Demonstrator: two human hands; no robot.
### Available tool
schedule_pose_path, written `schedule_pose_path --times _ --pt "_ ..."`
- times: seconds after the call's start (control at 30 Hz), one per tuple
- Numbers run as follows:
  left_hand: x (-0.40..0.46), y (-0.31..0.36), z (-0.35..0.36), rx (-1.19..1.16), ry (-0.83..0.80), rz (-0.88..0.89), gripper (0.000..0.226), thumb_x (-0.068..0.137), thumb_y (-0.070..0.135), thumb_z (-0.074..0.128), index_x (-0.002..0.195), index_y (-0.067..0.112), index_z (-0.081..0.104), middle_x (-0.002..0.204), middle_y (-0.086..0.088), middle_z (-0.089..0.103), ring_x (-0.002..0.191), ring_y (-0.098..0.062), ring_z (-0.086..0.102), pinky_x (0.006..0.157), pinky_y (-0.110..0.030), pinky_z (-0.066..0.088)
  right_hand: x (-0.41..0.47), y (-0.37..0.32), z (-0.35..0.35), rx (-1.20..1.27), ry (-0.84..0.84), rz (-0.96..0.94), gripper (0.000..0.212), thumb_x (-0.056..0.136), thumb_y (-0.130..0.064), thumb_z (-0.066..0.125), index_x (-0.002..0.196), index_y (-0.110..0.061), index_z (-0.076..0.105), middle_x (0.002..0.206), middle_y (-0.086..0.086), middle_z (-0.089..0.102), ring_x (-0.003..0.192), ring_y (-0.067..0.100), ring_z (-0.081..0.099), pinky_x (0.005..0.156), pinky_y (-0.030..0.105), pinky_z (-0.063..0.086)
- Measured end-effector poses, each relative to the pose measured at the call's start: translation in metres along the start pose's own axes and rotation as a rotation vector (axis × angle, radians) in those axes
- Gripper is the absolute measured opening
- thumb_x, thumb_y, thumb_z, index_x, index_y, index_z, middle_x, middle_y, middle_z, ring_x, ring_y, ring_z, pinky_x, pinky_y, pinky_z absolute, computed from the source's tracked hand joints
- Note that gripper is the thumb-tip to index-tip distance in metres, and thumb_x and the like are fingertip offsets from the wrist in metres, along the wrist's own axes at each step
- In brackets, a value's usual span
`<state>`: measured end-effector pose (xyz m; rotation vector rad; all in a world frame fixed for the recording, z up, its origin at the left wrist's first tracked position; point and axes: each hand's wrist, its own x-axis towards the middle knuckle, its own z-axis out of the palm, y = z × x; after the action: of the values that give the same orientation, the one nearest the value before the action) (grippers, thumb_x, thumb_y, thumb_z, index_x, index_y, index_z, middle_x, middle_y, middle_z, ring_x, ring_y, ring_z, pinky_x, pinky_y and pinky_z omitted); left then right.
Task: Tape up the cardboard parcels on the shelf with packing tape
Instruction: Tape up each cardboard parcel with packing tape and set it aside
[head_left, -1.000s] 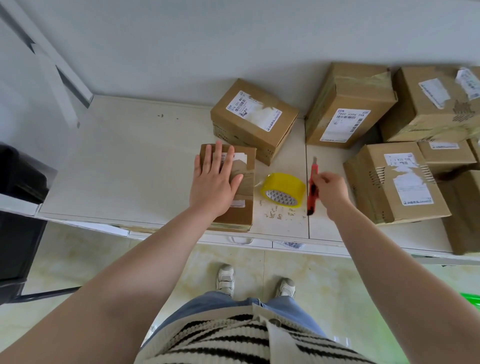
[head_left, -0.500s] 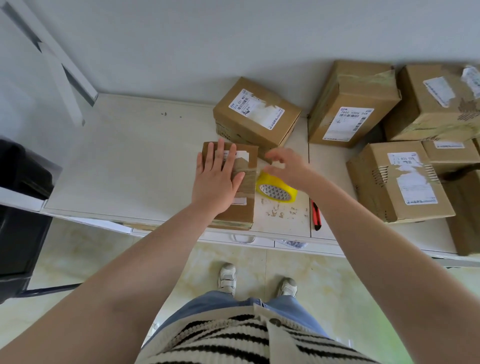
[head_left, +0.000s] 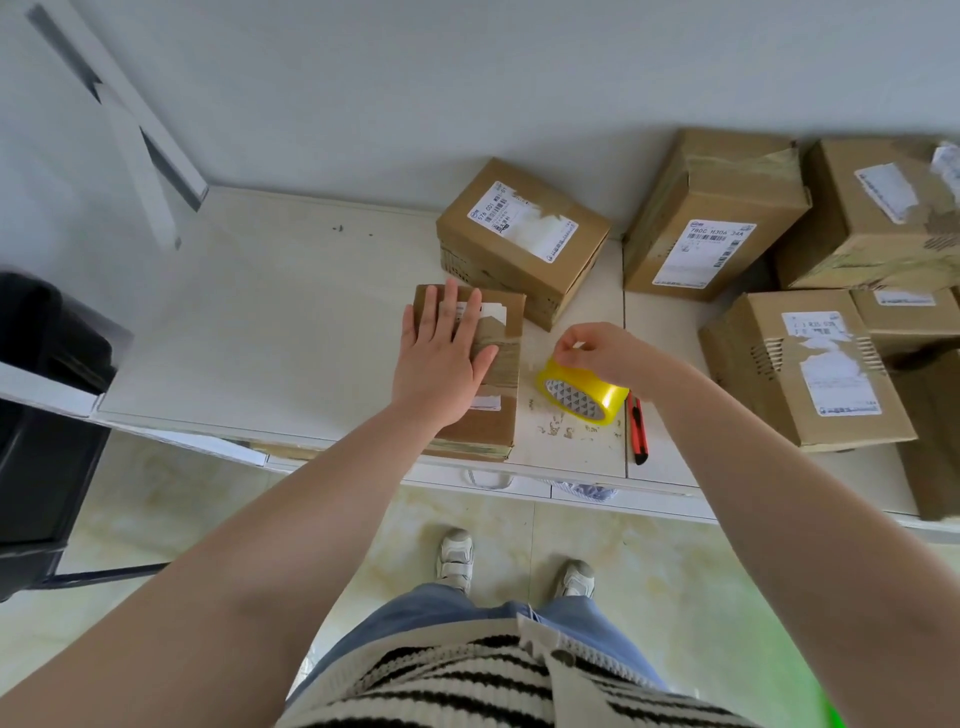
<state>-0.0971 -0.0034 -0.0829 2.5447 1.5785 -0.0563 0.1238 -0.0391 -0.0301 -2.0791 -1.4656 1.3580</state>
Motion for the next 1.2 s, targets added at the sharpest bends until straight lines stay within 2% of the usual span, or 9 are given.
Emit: schedule_pose_path --times 0.1,0.2,0.27,0.37,0.47,0.77,0.93,1.03,1.2 --pt "0.0 0.0 0.0 -0.008 0.002 0.008 0.071 0.096 0.057 0.0 0.157 0.022 -0.011 0.163 -0.009 -0.02 0.151 -0.029 -0.015 0.123 -0.047 -0.007 -0.019 0.007 -0.004 0.06 0.023 0.034 0.017 0.095 -0.026 0.062 0.104 -0.012 0.066 0.091 -0.009 0.059 0.084 0.013 0.054 0.068 0.023 0.041" --pt "0.0 0.001 -0.004 0.011 -0.004 0.0 0.072 0.096 0.057 0.004 0.157 0.022 -0.011 0.163 -0.015 -0.018 0.15 -0.033 -0.016 0.121 -0.05 -0.009 -0.041 0.018 -0.006 0.326 0.008 0.073 0.011 0.096 -0.022 0.059 0.1 -0.021 0.069 0.111 0.007 0.064 0.1 0.029 0.058 0.089 0.041 0.048" --pt "-0.004 0.006 -0.014 -0.006 0.114 0.032 0.069 0.099 0.053 0.019 0.159 0.023 0.005 0.164 -0.02 -0.001 0.151 -0.038 -0.003 0.121 -0.055 0.0 -0.055 0.018 -0.002 0.473 0.019 0.059 0.018 0.098 -0.011 0.054 0.099 -0.022 0.068 0.116 0.011 0.063 0.1 0.031 0.058 0.087 0.044 0.048" --pt "-0.019 0.029 -0.033 -0.431 0.308 0.176 0.052 0.096 0.042 0.049 0.141 0.017 0.051 0.143 -0.01 0.051 0.13 -0.029 0.05 0.105 -0.047 0.044 -0.07 0.01 0.006 0.55 0.072 -0.025 0.028 0.096 -0.001 0.052 0.1 -0.025 0.066 0.111 0.011 0.066 0.094 0.033 0.06 0.08 0.043 0.049" --pt "-0.037 0.063 -0.054 -0.964 0.097 0.103 0.033 0.086 0.035 0.073 0.114 0.018 0.067 0.113 0.004 0.066 0.102 -0.007 0.063 0.085 -0.029 0.055 -0.08 0.0 0.013 0.553 0.147 -0.096 0.028 0.095 -0.001 0.055 0.102 -0.027 0.066 0.11 0.01 0.07 0.095 0.037 0.065 0.082 0.048 0.053" --pt "-0.034 0.075 -0.083 -1.471 -0.069 -0.332 0.015 0.083 0.009 0.076 0.072 0.015 0.067 0.089 0.01 0.069 0.075 0.0 0.063 0.068 -0.021 0.045 -0.09 -0.018 0.014 0.388 0.253 -0.247 0.04 0.092 -0.004 0.063 0.115 -0.036 0.059 0.111 -0.004 0.066 0.095 0.029 0.063 0.078 0.043 0.056" --pt "-0.035 0.077 -0.091 -1.593 -0.181 -0.406 0.013 0.086 0.005 0.072 0.076 0.009 0.065 0.1 0.001 0.069 0.097 -0.019 0.065 0.106 -0.044 0.046 -0.085 -0.013 0.026 0.416 0.423 -0.264 0.042 0.089 -0.007 0.069 0.114 -0.035 0.05 0.114 -0.001 0.059 0.086 0.019 0.062 0.069 0.035 0.056" --pt "-0.033 0.073 -0.095 -1.565 -0.182 -0.391 0.007 0.087 0.008 0.071 0.081 0.01 0.067 0.096 0.0 0.069 0.096 -0.018 0.064 0.108 -0.044 0.045 -0.085 -0.014 0.03 0.308 0.551 -0.378 0.049 0.087 -0.007 0.071 0.107 -0.043 0.045 0.122 -0.006 0.047 0.104 0.01 0.057 0.074 0.031 0.054" --pt "-0.035 0.072 -0.105 -1.365 -0.132 -0.23 0.007 0.091 0.019 0.069 0.084 0.016 0.068 0.093 0.002 0.07 0.086 -0.008 0.062 0.093 -0.03 0.047 -0.085 -0.015 0.033 0.21 0.641 -0.519 0.022 0.088 -0.008 0.07 0.102 -0.023 0.063 0.114 -0.002 0.054 0.1 0.009 0.058 0.083 0.025 0.05"
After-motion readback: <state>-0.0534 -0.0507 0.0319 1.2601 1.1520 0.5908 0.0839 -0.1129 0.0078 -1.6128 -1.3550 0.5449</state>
